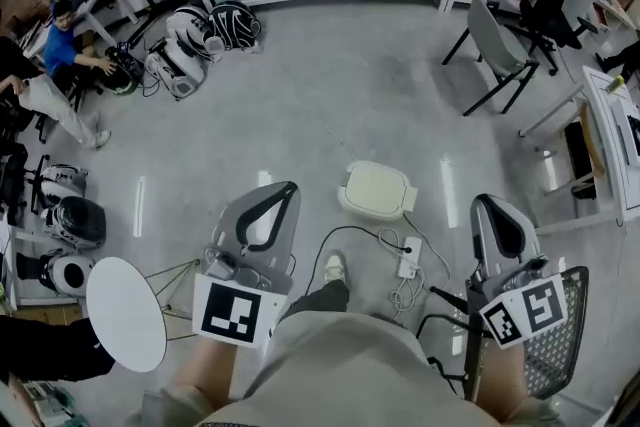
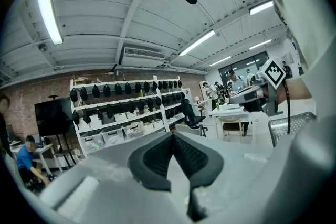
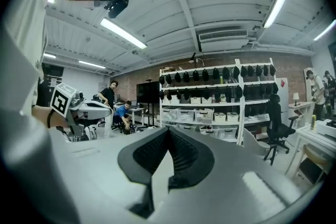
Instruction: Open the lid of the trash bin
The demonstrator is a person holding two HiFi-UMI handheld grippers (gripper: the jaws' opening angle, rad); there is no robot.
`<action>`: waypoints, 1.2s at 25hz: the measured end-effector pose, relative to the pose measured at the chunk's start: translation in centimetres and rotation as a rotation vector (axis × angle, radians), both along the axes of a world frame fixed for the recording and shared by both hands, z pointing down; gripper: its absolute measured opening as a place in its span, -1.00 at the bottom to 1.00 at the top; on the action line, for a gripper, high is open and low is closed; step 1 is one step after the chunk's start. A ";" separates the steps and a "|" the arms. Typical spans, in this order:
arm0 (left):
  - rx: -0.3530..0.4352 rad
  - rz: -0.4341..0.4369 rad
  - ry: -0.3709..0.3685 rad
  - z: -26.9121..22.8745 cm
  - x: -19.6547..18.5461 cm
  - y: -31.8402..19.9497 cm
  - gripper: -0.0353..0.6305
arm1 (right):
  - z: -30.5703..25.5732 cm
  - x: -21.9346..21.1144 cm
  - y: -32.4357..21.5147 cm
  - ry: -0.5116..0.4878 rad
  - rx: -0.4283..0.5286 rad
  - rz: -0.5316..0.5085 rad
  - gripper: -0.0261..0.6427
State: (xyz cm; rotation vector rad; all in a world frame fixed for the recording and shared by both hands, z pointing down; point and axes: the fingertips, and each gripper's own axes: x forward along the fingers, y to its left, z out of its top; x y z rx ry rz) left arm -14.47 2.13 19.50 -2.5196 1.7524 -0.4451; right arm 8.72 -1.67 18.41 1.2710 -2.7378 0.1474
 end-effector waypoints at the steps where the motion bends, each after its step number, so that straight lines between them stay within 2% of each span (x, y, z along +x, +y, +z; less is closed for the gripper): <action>1: -0.002 0.005 0.001 0.1 -0.5 -1.0 -0.89 | 0.1 -0.3 -1.0 0.006 -0.001 0.011 -0.91; 7: 0.010 0.035 -0.015 0.6 -2.5 -5.5 -0.89 | 0.6 -2.1 -4.9 0.022 0.002 0.035 -0.91; 17: 0.004 -0.002 -0.010 0.6 -2.5 -8.5 -0.89 | 0.9 -2.4 -8.3 0.017 0.004 -0.004 -0.91; 25: -0.064 -0.013 0.011 5.0 -1.3 -11.2 -0.89 | 5.5 -0.1 -11.6 0.041 -0.046 -0.001 -0.91; 30: -0.141 0.009 0.011 9.8 -0.8 -14.2 -0.89 | 10.9 1.0 -14.3 0.047 -0.130 0.018 -0.91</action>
